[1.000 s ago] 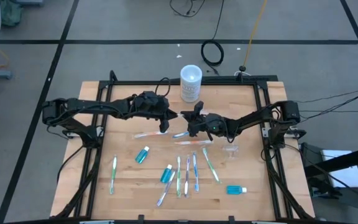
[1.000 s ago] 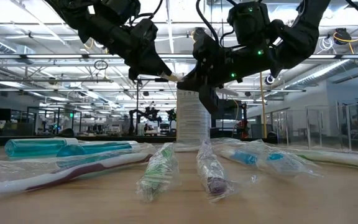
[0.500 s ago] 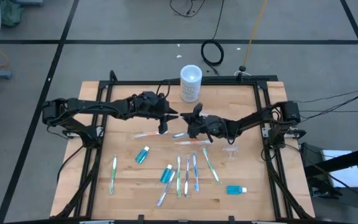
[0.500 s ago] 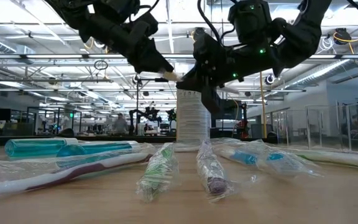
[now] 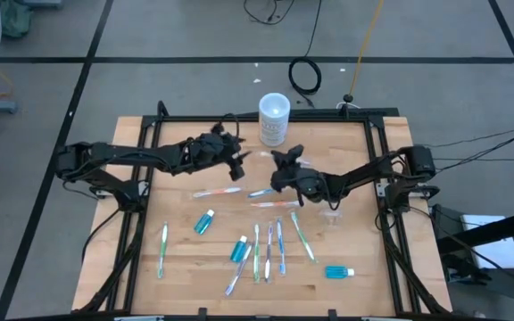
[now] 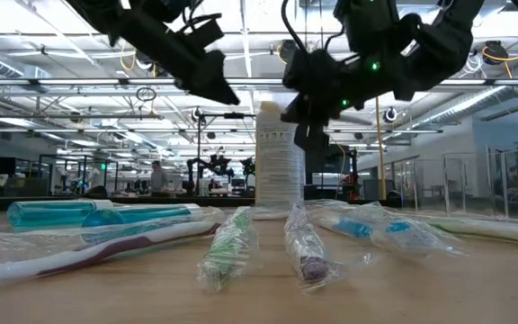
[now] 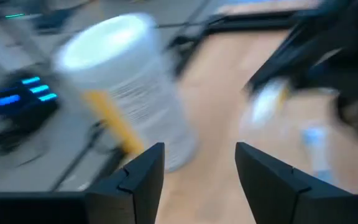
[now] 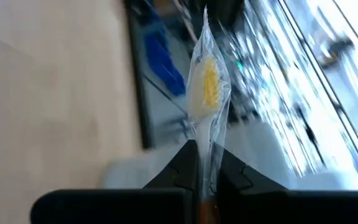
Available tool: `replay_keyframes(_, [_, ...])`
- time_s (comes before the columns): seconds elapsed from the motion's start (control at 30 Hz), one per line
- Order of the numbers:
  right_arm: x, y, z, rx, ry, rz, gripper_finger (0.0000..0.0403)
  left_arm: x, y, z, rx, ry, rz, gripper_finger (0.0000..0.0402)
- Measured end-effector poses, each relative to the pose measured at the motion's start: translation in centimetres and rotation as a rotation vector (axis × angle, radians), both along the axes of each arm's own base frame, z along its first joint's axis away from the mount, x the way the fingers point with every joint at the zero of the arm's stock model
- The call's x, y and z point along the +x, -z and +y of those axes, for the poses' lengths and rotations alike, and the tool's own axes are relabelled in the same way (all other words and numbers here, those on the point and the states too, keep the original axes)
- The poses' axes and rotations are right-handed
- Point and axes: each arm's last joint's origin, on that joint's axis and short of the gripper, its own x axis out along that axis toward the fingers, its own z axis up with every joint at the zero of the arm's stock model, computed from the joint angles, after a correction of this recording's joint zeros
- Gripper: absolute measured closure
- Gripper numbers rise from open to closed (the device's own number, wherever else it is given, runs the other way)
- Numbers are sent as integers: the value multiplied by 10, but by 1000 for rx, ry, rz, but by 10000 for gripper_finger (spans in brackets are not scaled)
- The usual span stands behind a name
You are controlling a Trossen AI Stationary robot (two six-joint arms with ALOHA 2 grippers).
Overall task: Pick & Place toothbrushing station
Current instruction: Put the top orange toothbrush into the transparent organizer
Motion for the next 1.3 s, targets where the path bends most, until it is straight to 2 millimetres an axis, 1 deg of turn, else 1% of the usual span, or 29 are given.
replay_keyframes(0.1, [-6,-17,2,28,62,-98,391,-7,-6,-2,61,-115,17,205])
replay_keyframes(0.23, [-23,-47,3,106,94,-265,393,-14,-9,-4,70,-139,54,214])
replay_keyframes(0.33, [-43,-60,8,190,79,-370,393,-18,-8,-5,63,-139,80,221])
replay_keyframes(0.47, [-75,-69,14,324,47,-557,392,-18,-7,-5,68,-132,99,228])
replay_keyframes(0.53, [-91,-68,15,400,-11,-634,391,-18,-8,-5,69,-132,93,231])
replay_keyframes(0.67, [-120,-54,16,519,-184,-702,393,-17,-9,-5,70,-132,83,237])
replay_keyframes(0.87, [-157,-19,5,585,-350,-834,392,-17,-9,-5,50,-93,77,240])
replay_keyframes(0.97, [-171,-2,-6,615,-352,-889,392,-16,-9,-6,36,-64,65,242])
replay_keyframes(1.0, [-175,3,-9,630,-341,-900,392,-15,-10,-6,30,-53,56,243])
replay_keyframes(1.1, [-176,5,-17,677,-362,-944,392,-14,-11,-7,24,-35,36,245])
replay_keyframes(1.23, [-173,8,-20,764,-469,-900,392,-13,-12,-7,23,-26,17,245])
replay_keyframes(1.3, [-171,8,-21,787,-477,-900,392,-13,-12,-7,23,-26,15,245])
